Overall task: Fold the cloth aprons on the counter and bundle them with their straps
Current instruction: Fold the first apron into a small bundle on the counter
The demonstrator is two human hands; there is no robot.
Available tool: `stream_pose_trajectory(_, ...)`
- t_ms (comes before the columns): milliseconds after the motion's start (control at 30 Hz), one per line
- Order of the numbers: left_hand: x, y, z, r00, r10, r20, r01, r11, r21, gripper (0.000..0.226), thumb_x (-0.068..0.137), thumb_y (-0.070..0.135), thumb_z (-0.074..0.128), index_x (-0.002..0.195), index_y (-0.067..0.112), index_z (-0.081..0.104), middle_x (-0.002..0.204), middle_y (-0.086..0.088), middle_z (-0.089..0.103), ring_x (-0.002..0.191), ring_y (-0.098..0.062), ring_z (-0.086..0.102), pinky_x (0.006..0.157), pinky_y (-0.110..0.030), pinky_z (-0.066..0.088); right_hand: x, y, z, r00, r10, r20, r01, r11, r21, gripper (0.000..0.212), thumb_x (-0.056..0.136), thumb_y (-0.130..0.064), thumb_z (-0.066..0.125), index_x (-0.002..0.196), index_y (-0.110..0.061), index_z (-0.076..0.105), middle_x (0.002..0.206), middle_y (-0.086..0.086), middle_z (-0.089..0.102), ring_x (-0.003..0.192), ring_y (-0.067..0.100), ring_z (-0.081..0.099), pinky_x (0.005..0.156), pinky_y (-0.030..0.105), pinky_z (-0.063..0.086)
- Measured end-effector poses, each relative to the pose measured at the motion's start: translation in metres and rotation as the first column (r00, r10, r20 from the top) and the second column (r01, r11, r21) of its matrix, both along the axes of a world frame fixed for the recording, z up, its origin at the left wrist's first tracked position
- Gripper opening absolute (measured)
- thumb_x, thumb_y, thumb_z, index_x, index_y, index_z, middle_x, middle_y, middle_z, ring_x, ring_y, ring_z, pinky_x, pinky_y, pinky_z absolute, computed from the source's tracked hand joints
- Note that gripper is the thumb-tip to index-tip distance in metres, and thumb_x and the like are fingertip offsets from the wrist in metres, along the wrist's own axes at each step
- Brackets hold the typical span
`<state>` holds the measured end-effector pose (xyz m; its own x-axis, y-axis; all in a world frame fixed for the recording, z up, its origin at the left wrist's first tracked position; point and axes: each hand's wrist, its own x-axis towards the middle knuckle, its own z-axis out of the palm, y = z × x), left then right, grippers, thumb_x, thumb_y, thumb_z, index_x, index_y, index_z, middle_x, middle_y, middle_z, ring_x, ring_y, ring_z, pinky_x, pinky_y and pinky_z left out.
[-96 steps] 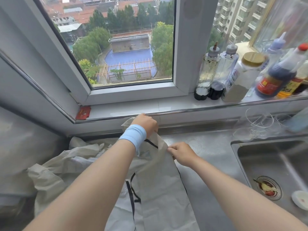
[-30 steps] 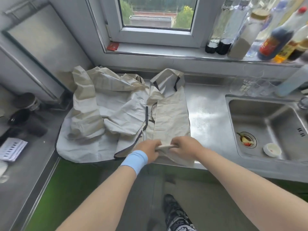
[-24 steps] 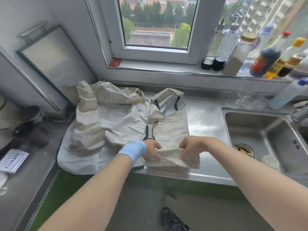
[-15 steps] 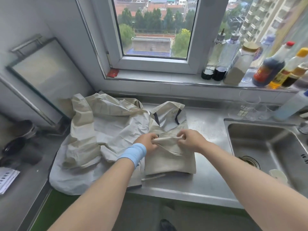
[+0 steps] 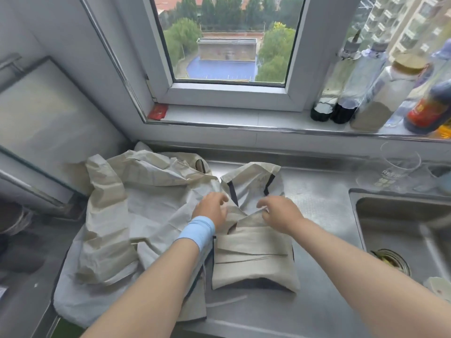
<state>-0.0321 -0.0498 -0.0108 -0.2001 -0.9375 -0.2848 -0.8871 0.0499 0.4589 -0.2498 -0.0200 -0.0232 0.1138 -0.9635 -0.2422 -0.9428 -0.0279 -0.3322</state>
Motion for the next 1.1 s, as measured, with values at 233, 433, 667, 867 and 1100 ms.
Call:
stream_pose_trajectory(233, 0.001, -0.072, 0.012, 0.989, 0.146, -0.009, -0.143, 0.977, 0.160, 0.027, 0.091, 0.023, 0.050, 0.118, 0.025, 0.058, 0.110, 0.004, 0.066, 0.099, -0.022, 0.062, 0.090, -0.030, 0.048, 0.044, -0.102, 0.022, 0.976, 0.195, -0.102, -0.212, 0.956, -0.202, 0.048, 0.088, -0.001, 0.053, 0.130, -0.025, 0.054, 0.128, -0.001, 0.051, 0.088, 0.031, 0.063, 0.059, 0.034, 0.039)
stream_pose_trajectory(433, -0.001, -0.106, -0.003, 0.977, 0.214, -0.016, -0.201, 0.939, 0.277, 0.043, 0.088, 0.031, 0.058, 0.130, 0.022, 0.053, 0.121, -0.001, 0.064, 0.109, -0.024, 0.061, 0.097, -0.033, 0.046, 0.060, -0.146, 0.004, 0.908, 0.252, -0.334, -0.302, 0.948, -0.105, 0.030, 0.085, -0.004, 0.055, 0.110, -0.021, 0.061, 0.101, 0.001, 0.064, 0.089, 0.029, 0.067, 0.061, 0.031, 0.046)
stream_pose_trajectory(667, -0.005, -0.127, -0.020, 0.910, 0.373, -0.180, -0.288, 0.882, 0.374, 0.030, 0.081, 0.034, 0.069, 0.102, 0.017, 0.056, 0.092, -0.001, 0.061, 0.082, -0.020, 0.056, 0.070, -0.028, 0.043, 0.044, -0.171, 0.008, 0.964, 0.020, 0.265, 0.039, 0.975, -0.217, 0.010, 0.095, -0.027, 0.045, 0.097, -0.022, 0.053, 0.099, 0.001, 0.062, 0.088, 0.030, 0.058, 0.070, 0.036, 0.041)
stream_pose_trajectory(867, 0.002, -0.132, -0.017, 0.896, 0.409, -0.173, -0.380, 0.908, 0.175, 0.037, 0.077, 0.037, 0.072, 0.065, 0.017, 0.043, 0.062, 0.003, 0.043, 0.059, -0.020, 0.040, 0.054, -0.028, 0.034, 0.034, -0.174, -0.001, 0.874, -0.080, 0.479, 0.156, 0.980, -0.122, 0.025, 0.096, -0.023, 0.055, 0.121, -0.016, 0.058, 0.119, 0.000, 0.062, 0.108, 0.020, 0.059, 0.088, 0.027, 0.042)
stream_pose_trajectory(1100, -0.003, -0.124, -0.002, 0.774, 0.530, -0.347, -0.332, 0.806, 0.491, 0.012, 0.075, 0.017, 0.055, 0.084, 0.011, 0.051, 0.082, -0.008, 0.047, 0.077, -0.025, 0.050, 0.079, -0.042, 0.054, 0.053, -0.134, 0.001, 0.954, 0.006, 0.299, 0.103, 0.932, -0.348, 0.030, 0.089, -0.027, 0.059, 0.117, -0.018, 0.053, 0.122, 0.001, 0.049, 0.092, 0.023, 0.059, 0.070, 0.033, 0.045)
